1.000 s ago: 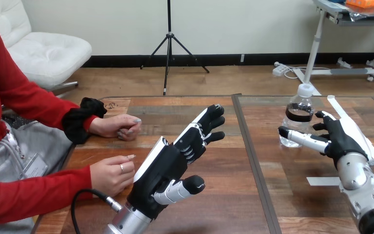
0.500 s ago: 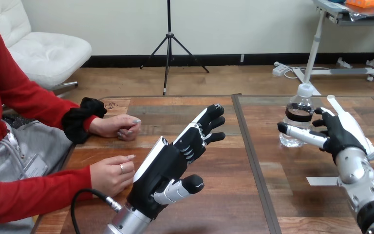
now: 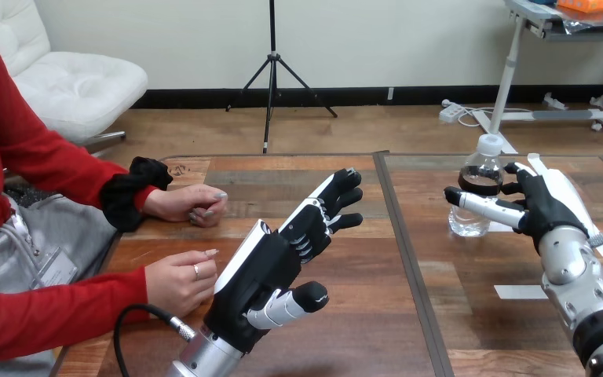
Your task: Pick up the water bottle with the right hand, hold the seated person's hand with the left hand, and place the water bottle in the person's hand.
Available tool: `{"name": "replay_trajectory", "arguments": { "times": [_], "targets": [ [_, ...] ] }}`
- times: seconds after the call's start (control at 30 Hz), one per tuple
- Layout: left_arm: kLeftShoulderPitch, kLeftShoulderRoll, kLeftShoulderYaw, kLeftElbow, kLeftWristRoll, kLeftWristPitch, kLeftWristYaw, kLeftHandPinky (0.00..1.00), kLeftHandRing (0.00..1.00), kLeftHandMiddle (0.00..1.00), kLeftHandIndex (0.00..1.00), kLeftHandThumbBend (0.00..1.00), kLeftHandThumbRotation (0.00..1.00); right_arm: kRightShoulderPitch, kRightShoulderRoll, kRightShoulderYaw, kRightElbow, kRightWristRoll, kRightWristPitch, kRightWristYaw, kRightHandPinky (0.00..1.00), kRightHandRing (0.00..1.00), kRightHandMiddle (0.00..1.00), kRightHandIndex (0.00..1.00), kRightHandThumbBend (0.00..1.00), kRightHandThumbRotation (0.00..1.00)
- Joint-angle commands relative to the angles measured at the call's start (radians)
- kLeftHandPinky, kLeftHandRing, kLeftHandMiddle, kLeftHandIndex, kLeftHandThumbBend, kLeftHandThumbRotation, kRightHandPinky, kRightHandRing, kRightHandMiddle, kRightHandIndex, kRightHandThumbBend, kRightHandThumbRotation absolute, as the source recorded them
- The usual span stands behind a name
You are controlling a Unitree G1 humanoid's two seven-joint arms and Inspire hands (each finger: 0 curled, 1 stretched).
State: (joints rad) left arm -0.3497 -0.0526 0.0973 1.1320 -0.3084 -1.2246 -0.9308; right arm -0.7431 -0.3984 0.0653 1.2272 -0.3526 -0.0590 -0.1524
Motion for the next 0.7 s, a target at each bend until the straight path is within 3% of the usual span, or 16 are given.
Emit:
{"name": "replay_trajectory", "arguments": {
  "times": [0.0, 0.67],
  "targets": [
    [-0.045, 0.000, 0.010, -0.040, -0.023, -0.006, -0.001, 0.88, 0.95, 0.97, 0.95, 1.00, 0.79, -0.099, 0.007, 0.010, 0.004, 0.004, -0.020, -0.013, 0.63, 0.78, 0.85, 0.93, 1.00, 0.59],
    [-0.038, -0.001, 0.008, -0.050, -0.023, -0.018, 0.002, 0.88, 0.95, 0.96, 0.95, 1.00, 0.79, -0.130, 0.017, 0.033, 0.022, -0.004, -0.008, -0.023, 0.61, 0.76, 0.83, 0.92, 1.00, 0.60]
  ]
}}
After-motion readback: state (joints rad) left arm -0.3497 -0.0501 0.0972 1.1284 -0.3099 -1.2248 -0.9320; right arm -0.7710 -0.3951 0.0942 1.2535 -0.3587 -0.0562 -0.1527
